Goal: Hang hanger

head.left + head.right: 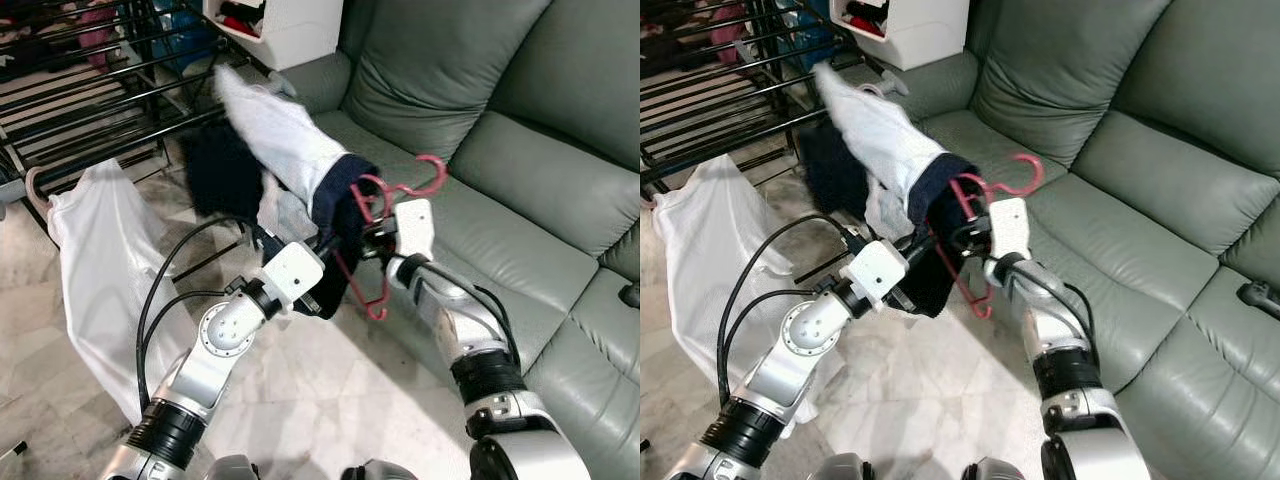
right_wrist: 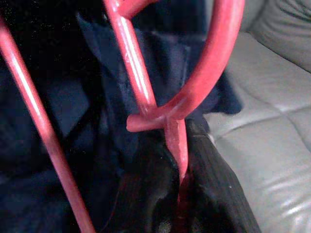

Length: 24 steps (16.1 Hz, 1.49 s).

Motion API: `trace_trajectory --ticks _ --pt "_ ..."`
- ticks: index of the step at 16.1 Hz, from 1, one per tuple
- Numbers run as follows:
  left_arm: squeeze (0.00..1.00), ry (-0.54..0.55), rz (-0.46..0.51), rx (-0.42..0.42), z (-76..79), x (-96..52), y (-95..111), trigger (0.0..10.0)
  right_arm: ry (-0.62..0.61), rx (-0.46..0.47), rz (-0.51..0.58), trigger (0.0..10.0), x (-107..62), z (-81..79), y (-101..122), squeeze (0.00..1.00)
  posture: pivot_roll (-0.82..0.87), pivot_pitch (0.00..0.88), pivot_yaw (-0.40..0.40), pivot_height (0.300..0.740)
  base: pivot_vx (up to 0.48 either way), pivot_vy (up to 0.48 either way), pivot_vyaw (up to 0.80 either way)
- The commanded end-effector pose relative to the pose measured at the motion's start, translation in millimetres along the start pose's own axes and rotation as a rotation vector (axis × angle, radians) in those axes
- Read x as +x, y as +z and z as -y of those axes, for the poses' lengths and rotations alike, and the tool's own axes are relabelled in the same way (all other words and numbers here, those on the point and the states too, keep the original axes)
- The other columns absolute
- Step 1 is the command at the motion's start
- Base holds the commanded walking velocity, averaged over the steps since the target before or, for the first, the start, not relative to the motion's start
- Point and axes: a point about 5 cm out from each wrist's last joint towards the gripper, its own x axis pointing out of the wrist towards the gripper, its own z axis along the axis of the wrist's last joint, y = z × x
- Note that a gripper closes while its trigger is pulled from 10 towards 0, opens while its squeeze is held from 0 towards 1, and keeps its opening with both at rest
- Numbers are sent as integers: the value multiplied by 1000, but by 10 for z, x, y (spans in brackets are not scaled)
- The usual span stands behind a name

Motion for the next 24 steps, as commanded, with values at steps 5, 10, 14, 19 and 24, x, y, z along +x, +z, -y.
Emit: trace_trajectory --ticks 5,10,14,19,24 --pt "1000 -138 16 14 202 51 7 10000 132 -251 171 10000 -88 -193 139 0 1 0 -4 740 0 0 0" --pt "1000 -287 61 -32 245 -59 107 10000 153 -351 194 10000 -173 -79 92 0 19 0 -4 740 0 0 0" --pt "1000 -327 45 -15 60 -169 78 10000 158 -390 206 10000 -150 -21 93 0 38 0 8 740 0 0 0" --pt "1000 -355 -20 -152 32 -347 60 10000 53 -427 138 10000 -287 263 -68 0 37 0 8 740 0 0 0" --pt "1000 -276 -221 66 -73 -310 -227 10000 48 -432 243 10000 -252 145 113 0 11 0 21 740 0 0 0"
